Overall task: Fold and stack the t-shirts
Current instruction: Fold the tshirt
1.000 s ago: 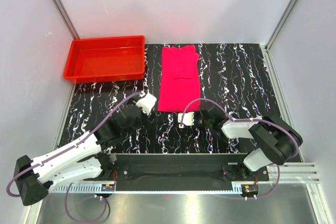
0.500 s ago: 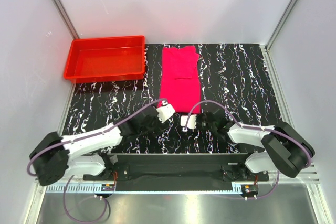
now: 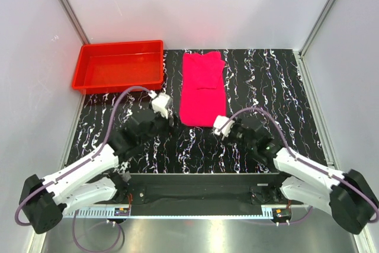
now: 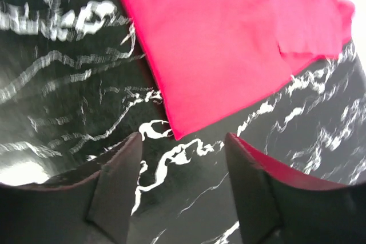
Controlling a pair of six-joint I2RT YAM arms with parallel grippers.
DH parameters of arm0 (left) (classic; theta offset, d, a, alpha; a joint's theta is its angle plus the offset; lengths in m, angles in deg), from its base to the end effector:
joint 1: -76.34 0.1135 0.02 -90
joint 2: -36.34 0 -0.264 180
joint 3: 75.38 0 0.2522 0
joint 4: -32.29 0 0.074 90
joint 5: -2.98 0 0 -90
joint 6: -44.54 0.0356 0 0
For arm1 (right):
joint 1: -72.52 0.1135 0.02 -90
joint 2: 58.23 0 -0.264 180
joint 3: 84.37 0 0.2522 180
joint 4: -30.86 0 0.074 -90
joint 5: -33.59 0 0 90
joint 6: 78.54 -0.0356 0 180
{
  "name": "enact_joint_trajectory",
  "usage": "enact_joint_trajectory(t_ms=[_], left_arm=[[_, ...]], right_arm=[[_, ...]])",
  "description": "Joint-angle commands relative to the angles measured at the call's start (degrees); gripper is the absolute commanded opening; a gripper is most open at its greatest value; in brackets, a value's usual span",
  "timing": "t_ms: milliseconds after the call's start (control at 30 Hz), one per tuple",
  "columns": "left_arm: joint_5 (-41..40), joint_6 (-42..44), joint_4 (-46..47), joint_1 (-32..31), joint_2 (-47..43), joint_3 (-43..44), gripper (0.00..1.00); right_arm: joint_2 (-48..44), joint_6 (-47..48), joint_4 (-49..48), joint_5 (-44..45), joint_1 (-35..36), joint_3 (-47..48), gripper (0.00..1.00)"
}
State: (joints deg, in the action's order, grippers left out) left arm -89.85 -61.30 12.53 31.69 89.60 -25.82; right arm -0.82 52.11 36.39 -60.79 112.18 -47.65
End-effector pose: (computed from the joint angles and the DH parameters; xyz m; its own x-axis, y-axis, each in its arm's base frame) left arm 0.1537 -0.1493 0.2652 -0.4553 0.0665 -0.8879 0.5670 0.7906 -0.2315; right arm 0.1614 0.1374 0.1984 0.1909 -0.6855 -0.7026 -0.7444 0.3655 -0.5588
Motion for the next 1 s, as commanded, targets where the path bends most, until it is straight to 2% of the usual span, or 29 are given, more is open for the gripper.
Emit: enact_joint_trajectory(t_ms=[0, 33, 67, 100, 133, 167, 200, 233, 300, 333, 433, 600, 667, 733, 833, 967], left_arm=[[2.48, -15.67, -7.52, 2.80, -0.26, 4.55, 0.83], [3.26, -18.24, -8.41, 3.33, -0.26, 4.73, 0.82], [4.92, -20.70, -8.68, 4.55, -0.34, 4.03, 0.81], [5.37, -26.64, -8.42, 5.09, -0.78, 3.41, 0.79], [5.99, -29.75, -7.54, 5.53, -1.13, 2.54, 0.79], [7.21, -32.82, -4.84, 6.31, -1.40, 0.18, 0.77], [7.66, -38.34, -2.98, 6.50, -1.75, -0.89, 0.77], [7.75, -40.65, 0.08, 7.02, -2.27, -1.94, 0.77], [8.01, -48.18, 2.21, 8.25, -2.63, -5.09, 0.78], [8.71, -50.76, 6.22, 9.74, -2.98, -6.60, 0.78], [10.56, -58.42, 12.49, 11.77, -2.72, -11.09, 0.79], [9.69, -63.08, 9.78, 13.53, 0.96, -11.01, 0.79], [10.21, -63.35, 7.33, 14.40, 3.60, -8.73, 0.78], [10.48, -59.94, 4.17, 14.85, 7.90, -4.96, 0.79], [11.18, -57.64, 1.87, 15.11, 11.86, -3.36, 0.78], [14.60, -61.67, 7.04, 17.65, 15.03, -6.17, 0.74]], right_arm=[[-4.40, -21.61, 7.95, 6.12, 0.33, 7.68, 0.70], [-4.50, -32.19, 11.36, 8.23, 0.33, 9.71, 0.73], [-4.24, -37.34, 14.09, 12.69, 0.33, 12.08, 0.73], [-3.54, -42.35, 21.34, 15.08, 0.33, 17.42, 0.71], [-1.62, -52.49, 25.59, 17.89, 0.33, 20.08, 0.66], [-0.47, -57.47, 29.72, 21.66, 0.33, 22.63, 0.66], [0.76, -61.69, 36.29, 21.87, 0.33, 26.31, 0.66], [2.52, -69.31, 38.01, 20.92, 0.24, 27.39, 0.66], [3.76, -75.33, 38.47, 14.68, 0.24, 28.01, 0.70], [3.76, -82.06, 37.59, 12.75, 0.24, 27.67, 0.71], [2.63, -93.06, 31.53, 7.38, 0.24, 23.90, 0.73], [-0.01, -105.49, 28.72, 7.91, -1.86, 17.84, 0.72], [-0.45, -110.15, 26.26, 2.14, -6.32, 14.67, 0.71], [0.16, -113.66, 23.79, -1.66, -9.32, 10.63, 0.69], [2.70, -114.12, 20.27, -8.70, -13.46, 7.80, 0.69], [9.99, -113.59, 16.59, -17.04, -17.15, 7.02, 0.70]])
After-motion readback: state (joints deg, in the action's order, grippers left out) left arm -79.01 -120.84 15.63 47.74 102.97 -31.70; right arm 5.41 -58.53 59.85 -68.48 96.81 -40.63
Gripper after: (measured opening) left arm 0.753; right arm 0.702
